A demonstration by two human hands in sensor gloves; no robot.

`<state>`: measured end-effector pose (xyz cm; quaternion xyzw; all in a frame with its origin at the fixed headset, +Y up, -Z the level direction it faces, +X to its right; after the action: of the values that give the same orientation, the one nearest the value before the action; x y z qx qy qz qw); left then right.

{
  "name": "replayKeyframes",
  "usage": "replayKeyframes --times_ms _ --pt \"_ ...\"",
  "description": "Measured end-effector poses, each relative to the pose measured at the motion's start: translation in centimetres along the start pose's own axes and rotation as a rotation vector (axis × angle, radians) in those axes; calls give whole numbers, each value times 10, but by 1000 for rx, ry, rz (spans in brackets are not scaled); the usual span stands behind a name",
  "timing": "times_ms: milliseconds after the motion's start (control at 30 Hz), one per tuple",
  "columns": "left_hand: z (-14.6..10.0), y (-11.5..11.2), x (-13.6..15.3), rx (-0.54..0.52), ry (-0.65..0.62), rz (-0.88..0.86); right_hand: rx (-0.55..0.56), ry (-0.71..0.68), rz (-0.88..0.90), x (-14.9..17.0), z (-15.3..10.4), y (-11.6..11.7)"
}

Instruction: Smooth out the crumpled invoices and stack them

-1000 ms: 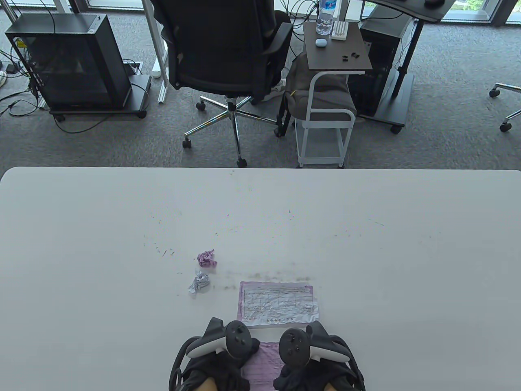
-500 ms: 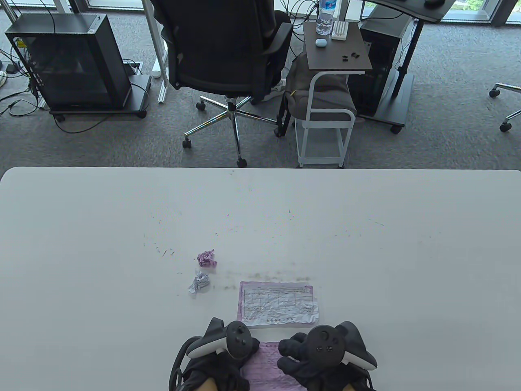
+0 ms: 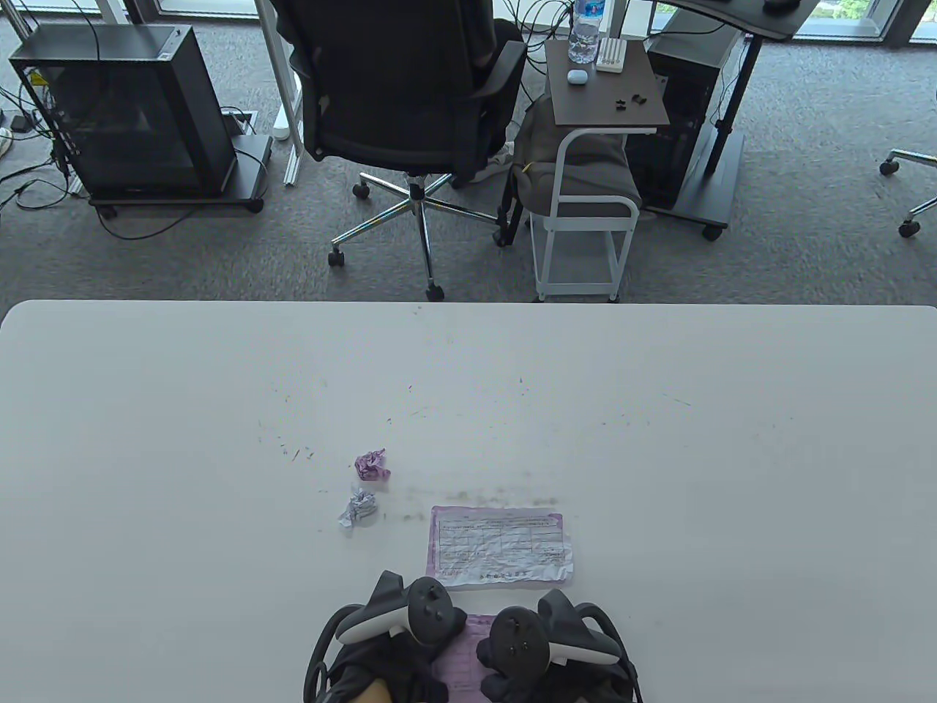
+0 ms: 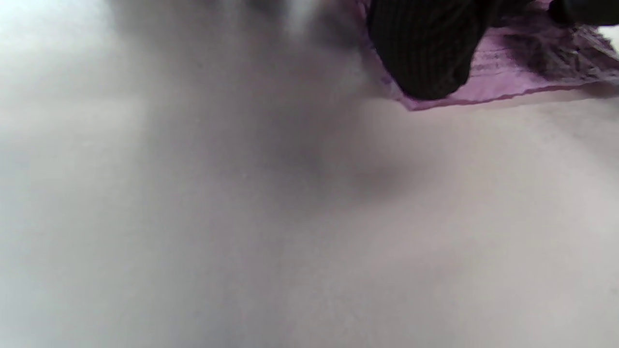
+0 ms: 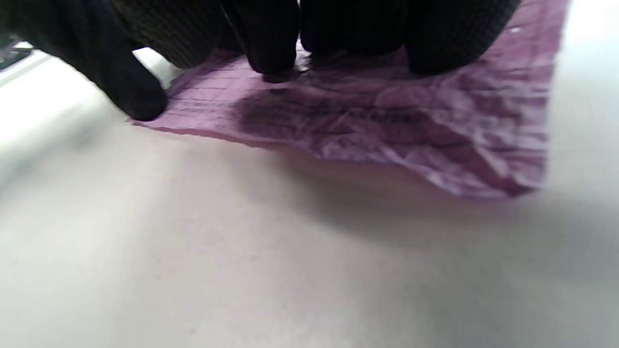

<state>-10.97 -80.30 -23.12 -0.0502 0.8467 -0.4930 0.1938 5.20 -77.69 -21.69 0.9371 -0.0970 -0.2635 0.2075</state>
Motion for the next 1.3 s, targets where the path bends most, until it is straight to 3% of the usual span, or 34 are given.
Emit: replayKeyframes --times_ms 267,700,1300 --pt "0 -1 0 1 -1 -6 8 175 -16 13 -3 -7" --pt "0 -1 1 2 1 -10 61 348 54 43 -12 -15" --pt "0 -1 1 -2 0 -14 54 390 76 55 -19 -18"
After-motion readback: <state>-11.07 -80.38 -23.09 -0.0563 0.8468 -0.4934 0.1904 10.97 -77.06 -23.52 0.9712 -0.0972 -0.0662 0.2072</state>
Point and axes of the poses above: the tracker on the back of each hand, its own x axis roughly to the little-finger side, its own z axis roughly from the wrist to the fingertips, y = z × x, the point moved 2 cm from there along z, roughly from the wrist to the fingertips, and after that the axes turned 8 degrees about x, right-handed, at the moved point
